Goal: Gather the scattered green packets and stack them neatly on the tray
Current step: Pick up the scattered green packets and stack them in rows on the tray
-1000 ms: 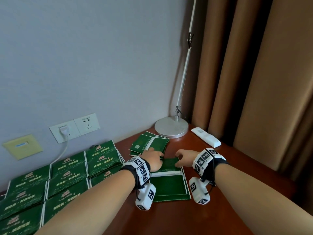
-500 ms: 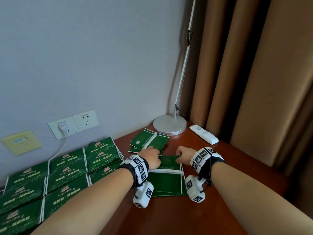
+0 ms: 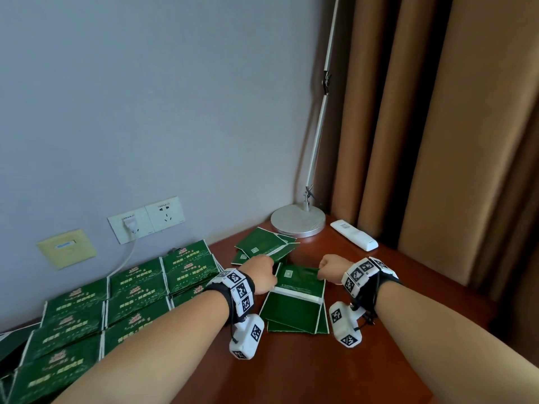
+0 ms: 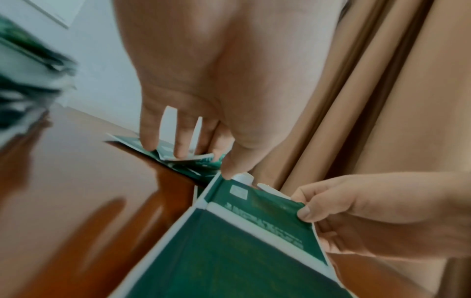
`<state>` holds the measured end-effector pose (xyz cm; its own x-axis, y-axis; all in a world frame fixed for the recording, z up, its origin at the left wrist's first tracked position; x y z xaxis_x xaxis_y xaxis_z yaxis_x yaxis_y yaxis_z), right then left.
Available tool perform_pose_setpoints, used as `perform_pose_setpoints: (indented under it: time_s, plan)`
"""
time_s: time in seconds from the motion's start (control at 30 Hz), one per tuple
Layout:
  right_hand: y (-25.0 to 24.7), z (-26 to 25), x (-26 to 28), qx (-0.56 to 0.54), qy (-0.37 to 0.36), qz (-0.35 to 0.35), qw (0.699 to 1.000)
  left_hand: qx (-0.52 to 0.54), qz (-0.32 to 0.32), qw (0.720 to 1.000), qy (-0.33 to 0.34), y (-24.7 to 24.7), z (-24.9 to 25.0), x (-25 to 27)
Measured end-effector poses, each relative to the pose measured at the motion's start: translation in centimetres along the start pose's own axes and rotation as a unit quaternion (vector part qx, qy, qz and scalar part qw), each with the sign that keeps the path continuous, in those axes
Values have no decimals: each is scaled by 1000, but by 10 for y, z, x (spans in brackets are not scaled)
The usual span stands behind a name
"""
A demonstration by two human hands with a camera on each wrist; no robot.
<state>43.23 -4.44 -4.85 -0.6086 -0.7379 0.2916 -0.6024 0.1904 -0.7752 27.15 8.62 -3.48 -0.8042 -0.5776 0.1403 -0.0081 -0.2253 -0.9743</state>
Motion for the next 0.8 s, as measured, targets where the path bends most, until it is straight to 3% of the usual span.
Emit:
perform_pose_setpoints:
  time_s: [0.17, 0.37, 0.57, 0.7, 0.8]
  plan:
    - [-9, 13, 21, -169, 19, 40, 985, 20, 80, 997, 8, -13, -2, 17]
    - [-25, 28, 52, -189, -4, 148, 971, 54, 124, 991, 22, -20, 9, 35]
    - [-35, 45, 74, -142, -21, 166, 976, 153, 102, 983, -2, -21, 21, 50]
    - [-44, 52, 80, -92, -25, 182, 979, 242, 13, 970, -23, -22, 28, 60]
    - [-49, 52, 85, -66, -26, 185, 980, 233, -15, 972, -37, -24, 32, 64]
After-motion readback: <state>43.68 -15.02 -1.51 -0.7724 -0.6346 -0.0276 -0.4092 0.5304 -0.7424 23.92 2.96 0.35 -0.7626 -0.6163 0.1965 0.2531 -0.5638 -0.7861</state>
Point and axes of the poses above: each hand's wrist, its own x-axis away from the middle knuckle, its own y-axis out of the palm, z = x × y, the point moved 1 cm from there along -x, towards the middle knuckle, and after that the axes turned 2 degrees about -x, right-handed, at the moved point
